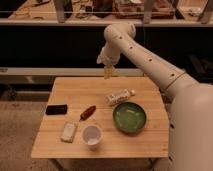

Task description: Place the bottle in the ceramic bowl

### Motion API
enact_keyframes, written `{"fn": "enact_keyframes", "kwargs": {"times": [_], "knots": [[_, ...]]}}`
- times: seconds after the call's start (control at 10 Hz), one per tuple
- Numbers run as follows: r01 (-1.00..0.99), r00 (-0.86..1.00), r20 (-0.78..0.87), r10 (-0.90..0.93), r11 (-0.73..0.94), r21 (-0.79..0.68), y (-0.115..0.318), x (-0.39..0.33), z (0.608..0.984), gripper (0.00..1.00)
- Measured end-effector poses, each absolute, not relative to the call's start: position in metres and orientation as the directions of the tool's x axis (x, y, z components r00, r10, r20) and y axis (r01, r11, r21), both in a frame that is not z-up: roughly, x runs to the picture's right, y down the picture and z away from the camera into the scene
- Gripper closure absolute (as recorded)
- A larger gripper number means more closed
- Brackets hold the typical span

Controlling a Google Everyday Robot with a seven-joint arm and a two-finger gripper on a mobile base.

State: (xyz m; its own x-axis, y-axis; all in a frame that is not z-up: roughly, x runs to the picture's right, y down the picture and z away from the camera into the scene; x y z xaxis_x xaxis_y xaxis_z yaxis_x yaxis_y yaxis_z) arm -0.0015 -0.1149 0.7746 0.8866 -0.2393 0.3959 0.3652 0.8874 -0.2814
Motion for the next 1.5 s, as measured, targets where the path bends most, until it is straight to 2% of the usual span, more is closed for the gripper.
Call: {"fn": "enact_keyframes", "kwargs": {"times": [1.1,1.4,1.5], "knots": [[0.368,0.886,0.397,-0.239,0.884,-0.288,-0.112,-0.001,0.776,0.35],[0.386,0.891,0.397,-0.222,0.83,-0.403,-0.05,0.012,0.814,0.35],[0.398,0.892,0.394,-0.223,0.801,-0.448,-0.008,0.019,0.844,0.35]]}}
